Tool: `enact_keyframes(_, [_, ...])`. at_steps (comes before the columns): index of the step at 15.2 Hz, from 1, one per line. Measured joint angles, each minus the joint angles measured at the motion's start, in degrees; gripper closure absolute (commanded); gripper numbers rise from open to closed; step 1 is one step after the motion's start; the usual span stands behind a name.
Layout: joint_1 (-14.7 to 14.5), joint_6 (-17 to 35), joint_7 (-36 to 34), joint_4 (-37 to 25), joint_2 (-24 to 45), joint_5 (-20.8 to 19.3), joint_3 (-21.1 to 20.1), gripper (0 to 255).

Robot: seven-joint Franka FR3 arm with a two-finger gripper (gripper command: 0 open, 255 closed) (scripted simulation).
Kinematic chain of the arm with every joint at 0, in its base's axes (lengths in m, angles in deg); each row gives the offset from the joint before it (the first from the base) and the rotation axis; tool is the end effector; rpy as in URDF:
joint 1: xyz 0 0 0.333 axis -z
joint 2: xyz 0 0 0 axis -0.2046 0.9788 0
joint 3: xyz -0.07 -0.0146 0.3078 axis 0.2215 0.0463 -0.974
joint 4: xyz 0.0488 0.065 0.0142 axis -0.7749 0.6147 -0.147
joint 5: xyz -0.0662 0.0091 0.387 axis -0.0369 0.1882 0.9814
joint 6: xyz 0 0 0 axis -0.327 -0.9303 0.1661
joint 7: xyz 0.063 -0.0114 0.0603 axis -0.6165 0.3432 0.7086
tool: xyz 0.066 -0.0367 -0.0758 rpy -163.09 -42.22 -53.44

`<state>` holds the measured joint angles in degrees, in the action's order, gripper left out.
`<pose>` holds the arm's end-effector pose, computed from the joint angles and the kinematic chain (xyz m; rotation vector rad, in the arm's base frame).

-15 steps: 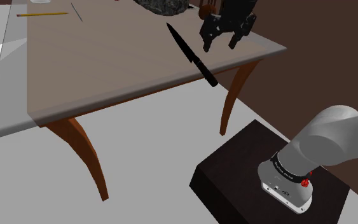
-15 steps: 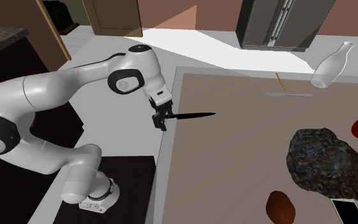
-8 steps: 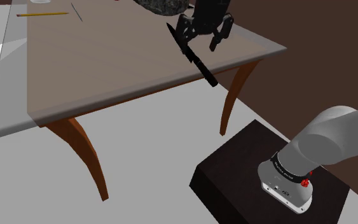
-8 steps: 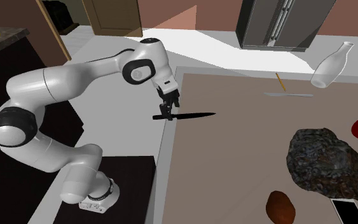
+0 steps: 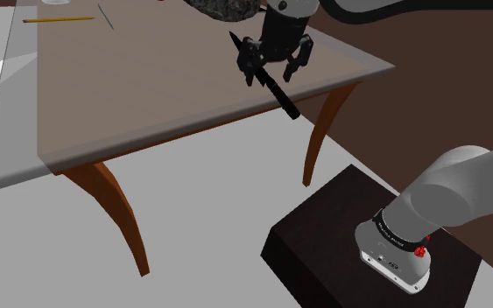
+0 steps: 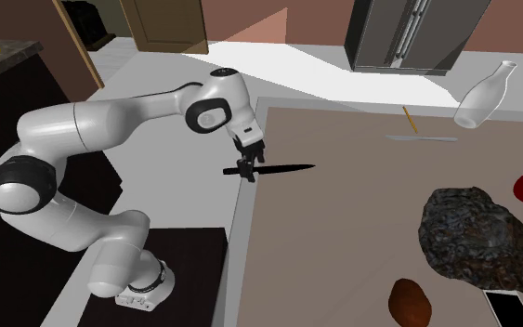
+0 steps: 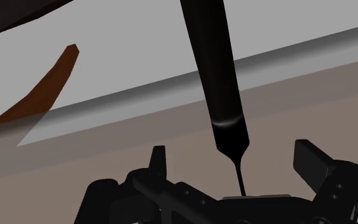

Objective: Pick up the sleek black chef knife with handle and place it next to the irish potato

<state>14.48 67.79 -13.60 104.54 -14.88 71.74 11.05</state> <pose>0.3745 0.2353 0.5912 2.9962 -0.5392 0.3807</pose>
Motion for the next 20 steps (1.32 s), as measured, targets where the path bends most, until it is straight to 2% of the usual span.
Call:
enact_keyframes(4, [0.0, 0.1, 0.0, 0.2, -0.1, 0.0, 0.0, 0])
enact_keyframes(5, [0.0, 0.1, 0.0, 0.2, -0.1, 0.0, 0.0, 255])
enact_keyframes(15, [0.0, 0.1, 0.0, 0.2, -0.1, 0.0, 0.0, 255])
enact_keyframes(20, [0.2, -2.8, 0.4, -3.1, 0.2, -0.2, 0.3, 255])
